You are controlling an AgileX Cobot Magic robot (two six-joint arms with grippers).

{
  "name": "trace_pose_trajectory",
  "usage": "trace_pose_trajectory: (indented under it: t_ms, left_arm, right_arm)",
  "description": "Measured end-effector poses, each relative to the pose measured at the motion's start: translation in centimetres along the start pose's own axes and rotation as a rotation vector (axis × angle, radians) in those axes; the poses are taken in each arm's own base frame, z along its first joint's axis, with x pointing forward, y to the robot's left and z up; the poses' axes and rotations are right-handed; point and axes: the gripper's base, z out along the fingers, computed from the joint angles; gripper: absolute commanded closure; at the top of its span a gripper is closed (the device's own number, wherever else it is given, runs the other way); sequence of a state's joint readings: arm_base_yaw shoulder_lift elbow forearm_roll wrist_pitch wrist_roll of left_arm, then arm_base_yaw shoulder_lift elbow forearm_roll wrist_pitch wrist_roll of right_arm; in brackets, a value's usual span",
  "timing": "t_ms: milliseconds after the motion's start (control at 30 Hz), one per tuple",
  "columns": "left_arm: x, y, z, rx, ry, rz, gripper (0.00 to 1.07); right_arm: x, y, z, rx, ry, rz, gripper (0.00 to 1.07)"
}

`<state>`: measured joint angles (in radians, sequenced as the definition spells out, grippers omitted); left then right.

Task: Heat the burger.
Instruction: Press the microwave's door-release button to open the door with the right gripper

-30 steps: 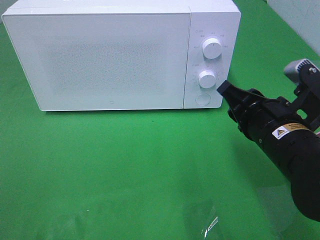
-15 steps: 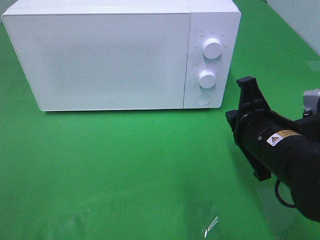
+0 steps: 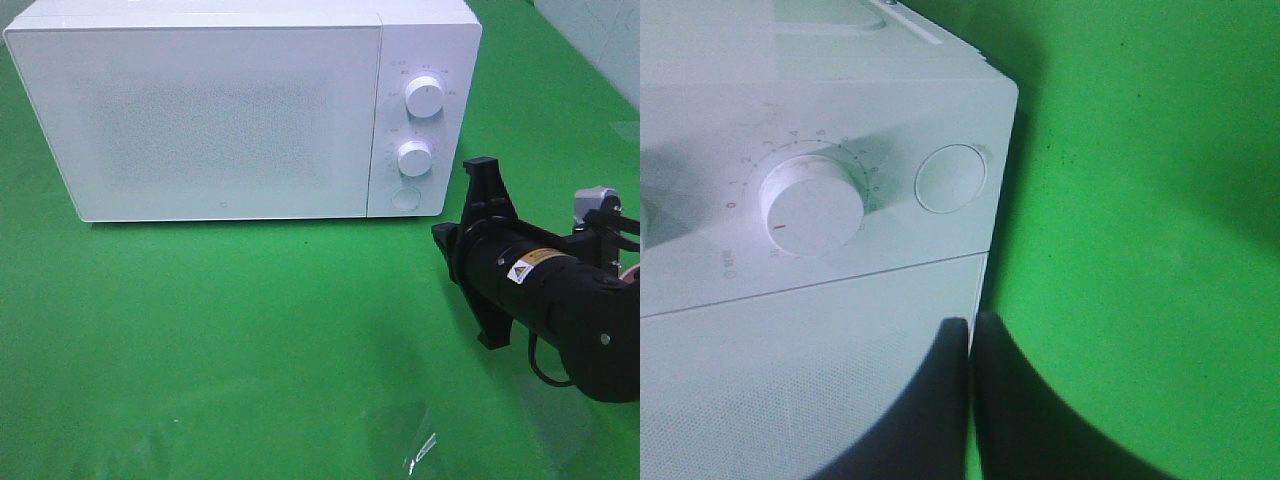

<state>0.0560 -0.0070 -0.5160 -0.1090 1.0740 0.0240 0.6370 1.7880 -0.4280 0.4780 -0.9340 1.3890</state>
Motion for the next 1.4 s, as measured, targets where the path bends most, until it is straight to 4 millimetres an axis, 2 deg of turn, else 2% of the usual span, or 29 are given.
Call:
trace_pose_trajectory:
  t_ms: [467,767,1033,1400]
  left_arm:
    - [0.0,0.0,0.0,0.0,0.0,0.0,0.06]
    - [0.0,0.0,0.0,0.0,0.0,0.0,0.06]
    - [0.0,0.0,0.0,0.0,0.0,0.0,0.06]
    - [0.0,0.0,0.0,0.0,0.0,0.0,0.06]
  right_arm:
    - [-0.9,0.0,4.9,-0.029,0.0,0.071,1.07]
    - [-0.4,-0.3,7.3,-0.035,0.007,0.096,1.07]
    - [0.0,-0.6,8.9,-0.041,0.005,0.115,1.07]
    - [-1.0,-0.5,10.2,-0.055,-0.034,0.136,1.07]
